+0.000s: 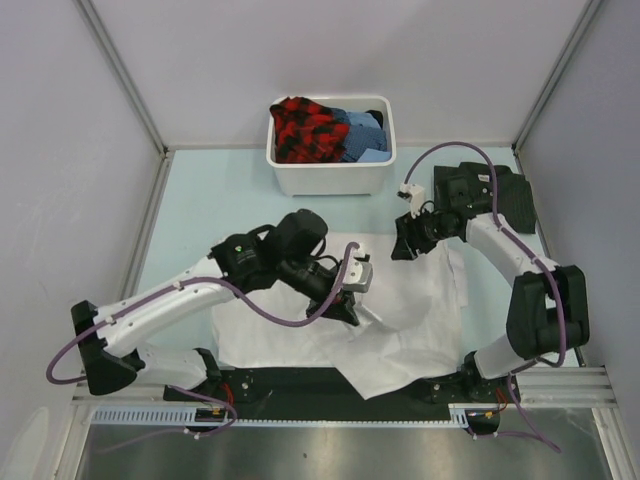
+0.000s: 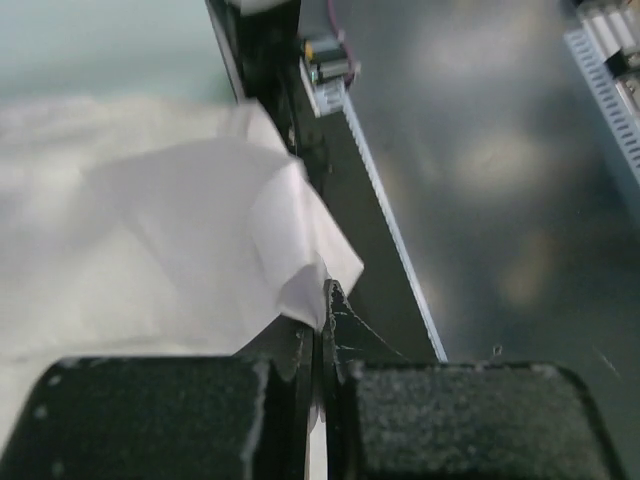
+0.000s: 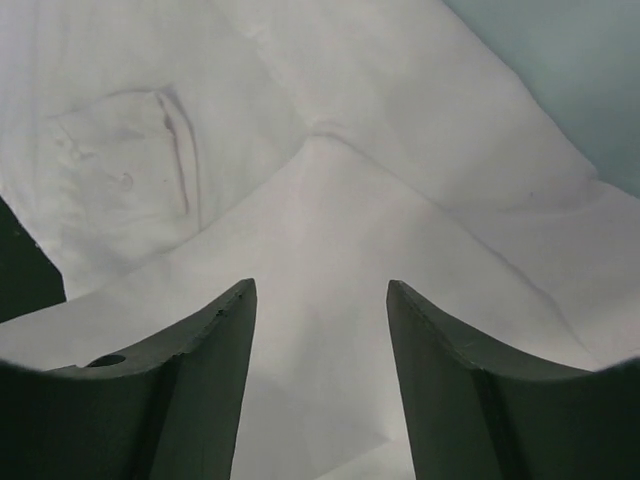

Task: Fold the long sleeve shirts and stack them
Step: Fold the shirt

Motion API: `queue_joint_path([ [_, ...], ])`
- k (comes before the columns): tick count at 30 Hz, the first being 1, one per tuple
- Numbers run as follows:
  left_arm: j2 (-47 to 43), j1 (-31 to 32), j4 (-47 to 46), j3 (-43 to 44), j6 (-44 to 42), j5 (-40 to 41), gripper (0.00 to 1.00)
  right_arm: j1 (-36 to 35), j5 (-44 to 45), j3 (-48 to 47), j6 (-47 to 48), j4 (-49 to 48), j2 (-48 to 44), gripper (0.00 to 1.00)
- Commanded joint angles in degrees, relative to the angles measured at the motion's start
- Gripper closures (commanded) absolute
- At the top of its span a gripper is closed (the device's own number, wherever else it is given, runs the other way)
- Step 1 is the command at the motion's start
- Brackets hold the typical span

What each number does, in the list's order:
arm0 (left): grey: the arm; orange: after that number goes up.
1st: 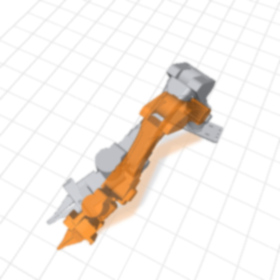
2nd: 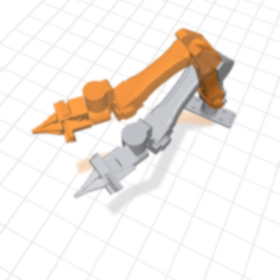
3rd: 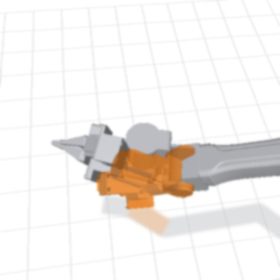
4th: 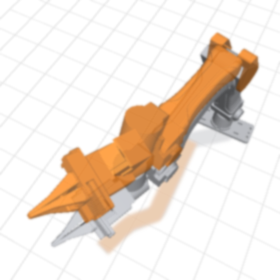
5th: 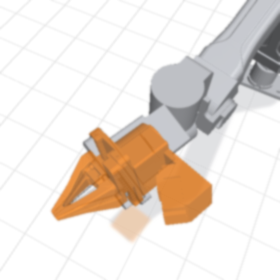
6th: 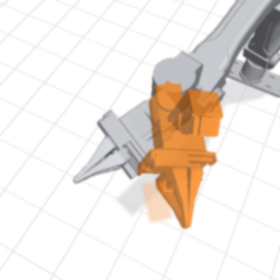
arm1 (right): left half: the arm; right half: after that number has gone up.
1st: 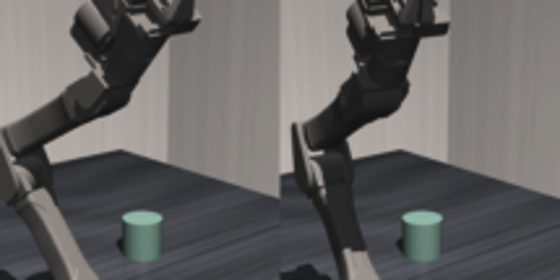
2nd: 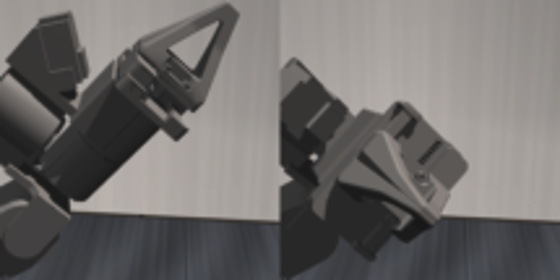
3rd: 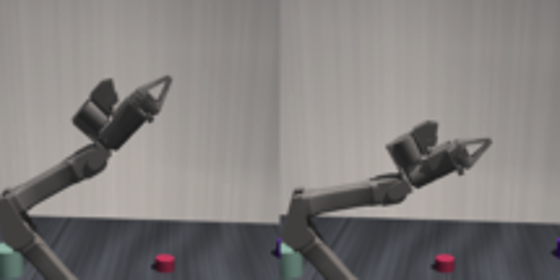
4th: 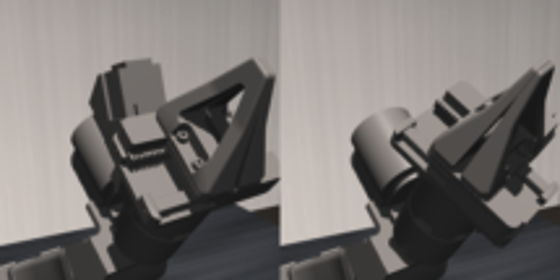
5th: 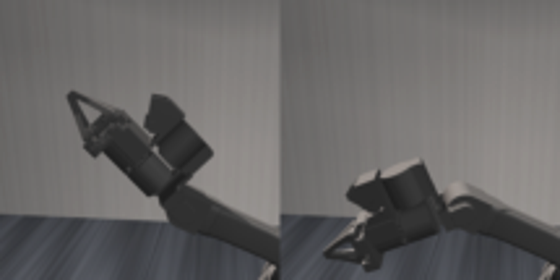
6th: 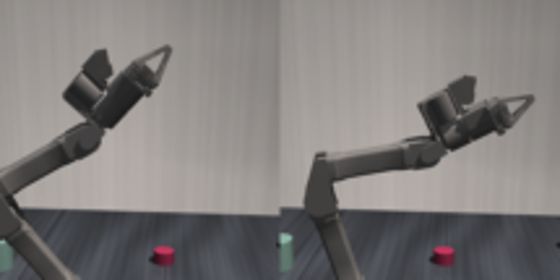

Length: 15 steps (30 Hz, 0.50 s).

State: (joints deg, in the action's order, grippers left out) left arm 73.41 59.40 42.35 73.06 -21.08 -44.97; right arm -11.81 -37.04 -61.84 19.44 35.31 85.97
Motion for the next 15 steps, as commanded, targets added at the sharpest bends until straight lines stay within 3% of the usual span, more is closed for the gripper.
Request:
queue_joint_path([
  [1, -0.9, 2.82, 5.45, 9.72, -7.79, -5.83, 1.0, 1.97, 0.03, -4.6, 2.18, 1.16, 4.89, 0.4],
  [8, 2.45, -0.15, 8.55, 12.29, -3.8, -10.56, 1.0, 2.23, 4.68, -2.06, 6.13, 4.67, 8.15, 0.43],
  [15, -2.56, -1.83, 5.64, 7.46, -4.84, -10.49, 1.0, 2.76, 2.5, -1.96, 10.53, 15.13, 8.87, 0.57],
])
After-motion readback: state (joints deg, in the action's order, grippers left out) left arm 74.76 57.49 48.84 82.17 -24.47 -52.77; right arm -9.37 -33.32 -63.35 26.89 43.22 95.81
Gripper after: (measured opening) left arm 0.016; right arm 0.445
